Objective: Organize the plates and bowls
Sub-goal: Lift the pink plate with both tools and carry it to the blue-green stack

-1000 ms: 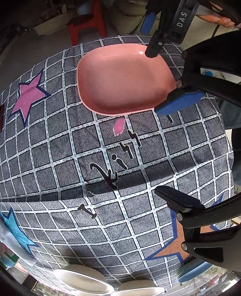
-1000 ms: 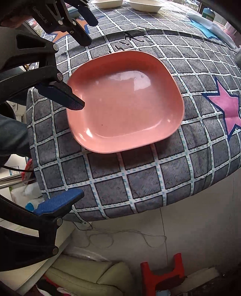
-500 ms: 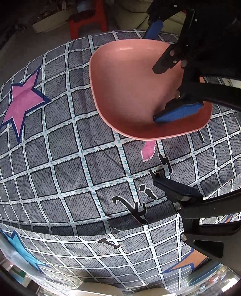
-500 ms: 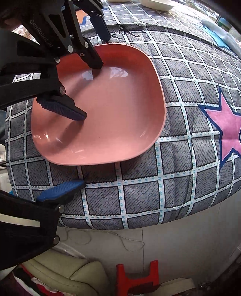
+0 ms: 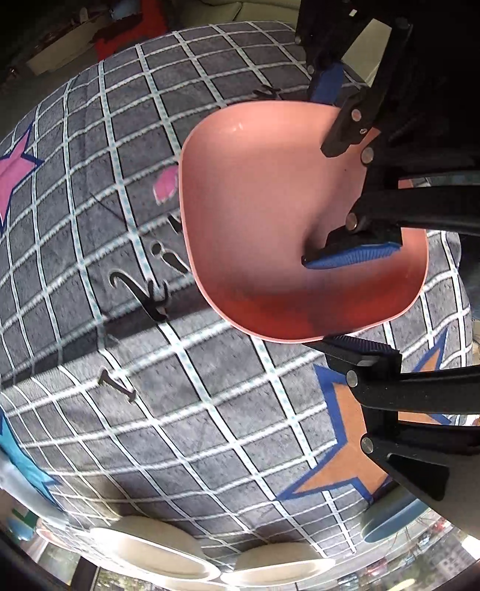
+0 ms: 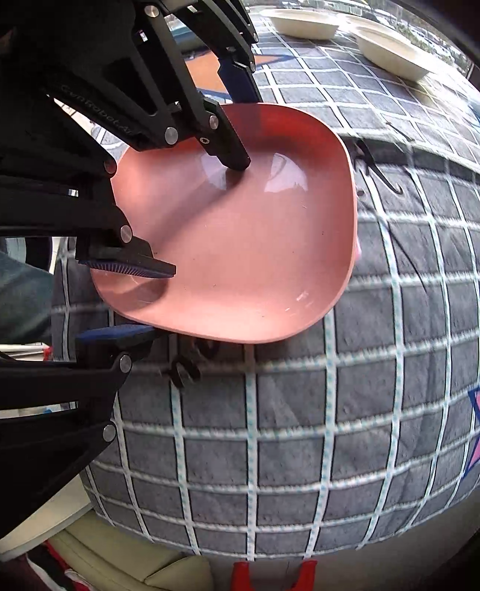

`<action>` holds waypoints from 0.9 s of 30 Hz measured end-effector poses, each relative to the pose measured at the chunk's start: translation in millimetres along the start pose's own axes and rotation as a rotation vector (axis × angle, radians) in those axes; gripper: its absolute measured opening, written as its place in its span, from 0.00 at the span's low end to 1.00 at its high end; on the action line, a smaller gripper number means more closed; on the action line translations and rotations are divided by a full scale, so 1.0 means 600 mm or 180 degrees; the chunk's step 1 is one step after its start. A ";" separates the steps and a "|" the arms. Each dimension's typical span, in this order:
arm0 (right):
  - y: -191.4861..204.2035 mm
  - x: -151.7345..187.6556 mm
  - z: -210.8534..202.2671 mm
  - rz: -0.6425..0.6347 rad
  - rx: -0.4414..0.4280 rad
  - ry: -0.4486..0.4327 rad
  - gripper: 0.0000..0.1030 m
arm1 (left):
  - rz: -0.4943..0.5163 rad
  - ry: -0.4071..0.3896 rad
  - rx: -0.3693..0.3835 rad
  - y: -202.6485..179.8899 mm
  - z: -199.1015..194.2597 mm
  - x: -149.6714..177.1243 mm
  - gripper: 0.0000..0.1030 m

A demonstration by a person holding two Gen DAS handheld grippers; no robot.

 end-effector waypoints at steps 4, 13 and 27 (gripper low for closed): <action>0.095 0.011 0.030 -0.0128 -0.0219 0.0066 0.26 | -0.0171 0.0095 -0.0122 0.037 0.014 0.023 0.37; 0.162 0.025 0.065 -0.0291 -0.0238 0.0137 0.26 | -0.0410 0.0115 -0.0045 -0.008 0.017 -0.004 0.37; 0.091 -0.050 0.070 -0.0115 -0.0349 0.0132 0.26 | -0.0312 0.0030 -0.0031 -0.080 0.059 -0.047 0.37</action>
Point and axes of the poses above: each gripper's, at about its wrist camera, not at the fingertips, and z roughly the way its jaws point, y to its left, x to its underside, the point moved 5 cm from there along z, roughly the way its jaws point, and after that the axes turned 11 degrees about -z, right-handed, at the moved point
